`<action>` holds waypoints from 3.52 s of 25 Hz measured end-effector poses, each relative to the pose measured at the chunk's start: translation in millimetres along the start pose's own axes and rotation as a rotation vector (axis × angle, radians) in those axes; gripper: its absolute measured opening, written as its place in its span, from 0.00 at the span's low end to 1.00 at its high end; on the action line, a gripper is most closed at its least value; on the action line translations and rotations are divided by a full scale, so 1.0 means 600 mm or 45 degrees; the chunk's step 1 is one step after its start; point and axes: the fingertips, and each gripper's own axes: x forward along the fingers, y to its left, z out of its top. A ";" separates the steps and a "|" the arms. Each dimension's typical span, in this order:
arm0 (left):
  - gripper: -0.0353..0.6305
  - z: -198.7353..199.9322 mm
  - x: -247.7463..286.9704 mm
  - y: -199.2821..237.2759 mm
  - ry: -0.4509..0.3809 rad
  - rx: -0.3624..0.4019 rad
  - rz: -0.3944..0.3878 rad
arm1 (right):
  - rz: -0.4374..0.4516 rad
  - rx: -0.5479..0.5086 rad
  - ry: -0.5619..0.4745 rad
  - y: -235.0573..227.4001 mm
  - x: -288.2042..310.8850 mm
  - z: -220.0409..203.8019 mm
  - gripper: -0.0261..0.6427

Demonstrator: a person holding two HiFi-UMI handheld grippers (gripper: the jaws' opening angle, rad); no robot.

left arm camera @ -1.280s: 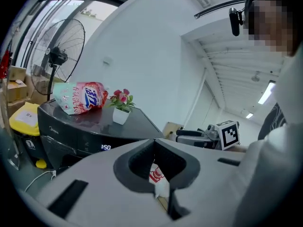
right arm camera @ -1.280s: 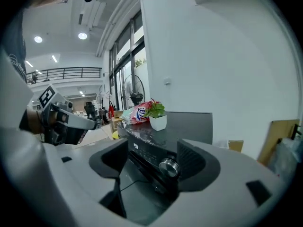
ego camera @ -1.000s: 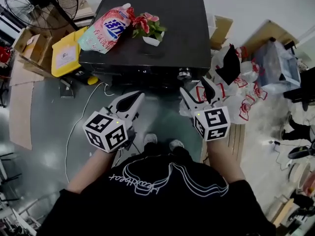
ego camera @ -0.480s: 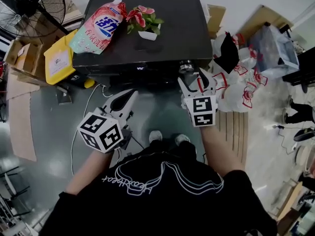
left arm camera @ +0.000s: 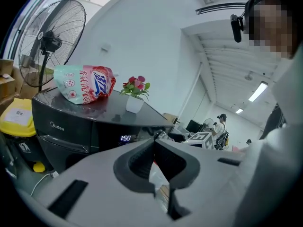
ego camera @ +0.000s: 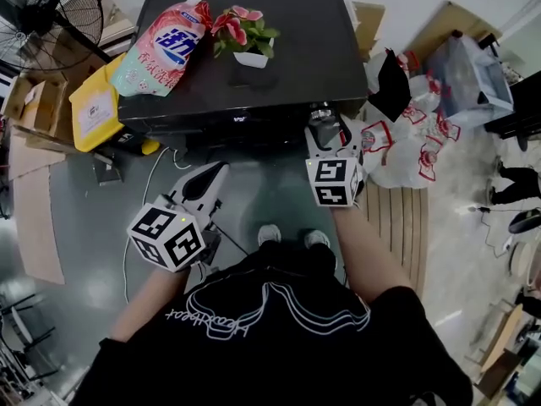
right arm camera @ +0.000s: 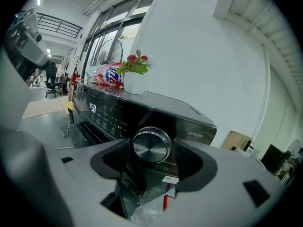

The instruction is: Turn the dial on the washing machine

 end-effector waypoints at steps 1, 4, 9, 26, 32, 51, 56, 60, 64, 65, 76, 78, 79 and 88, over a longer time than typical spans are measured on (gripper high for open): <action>0.06 -0.002 -0.001 0.002 0.003 -0.002 0.002 | -0.009 0.004 0.003 0.000 0.003 -0.004 0.47; 0.06 -0.006 -0.001 0.008 0.013 -0.003 0.009 | -0.031 0.019 0.006 0.002 0.008 -0.013 0.46; 0.06 -0.008 -0.003 0.016 0.020 0.001 0.014 | -0.072 0.029 -0.005 0.002 0.013 -0.016 0.44; 0.06 -0.014 -0.009 0.027 0.027 -0.004 0.026 | -0.072 0.160 -0.028 0.000 0.016 -0.017 0.45; 0.06 -0.013 -0.007 0.025 0.032 0.016 0.031 | -0.033 0.311 -0.034 -0.003 0.016 -0.023 0.45; 0.06 -0.024 -0.006 0.026 0.038 0.000 0.042 | 0.138 0.911 -0.102 -0.010 0.017 -0.029 0.45; 0.06 -0.026 -0.012 0.030 0.034 -0.002 0.046 | 0.206 1.083 -0.117 -0.009 0.019 -0.030 0.45; 0.06 -0.028 -0.015 0.032 0.032 -0.002 0.048 | 0.271 1.278 -0.134 -0.009 0.019 -0.032 0.45; 0.06 -0.028 -0.016 0.031 0.031 0.001 0.045 | 0.320 1.417 -0.162 -0.009 0.018 -0.031 0.45; 0.06 -0.028 -0.016 0.031 0.032 0.001 0.044 | 0.326 1.436 -0.165 -0.010 0.018 -0.031 0.45; 0.06 -0.026 -0.022 0.029 0.023 0.003 0.039 | 0.391 1.665 -0.182 -0.010 0.017 -0.033 0.45; 0.06 -0.026 -0.023 0.029 0.023 0.003 0.038 | 0.371 1.600 -0.169 -0.010 0.016 -0.033 0.45; 0.06 -0.026 -0.023 0.028 0.023 0.004 0.037 | 0.358 1.552 -0.158 -0.009 0.015 -0.033 0.45; 0.06 -0.021 -0.020 0.019 0.015 0.012 0.013 | 0.150 0.694 -0.061 0.000 -0.011 -0.028 0.52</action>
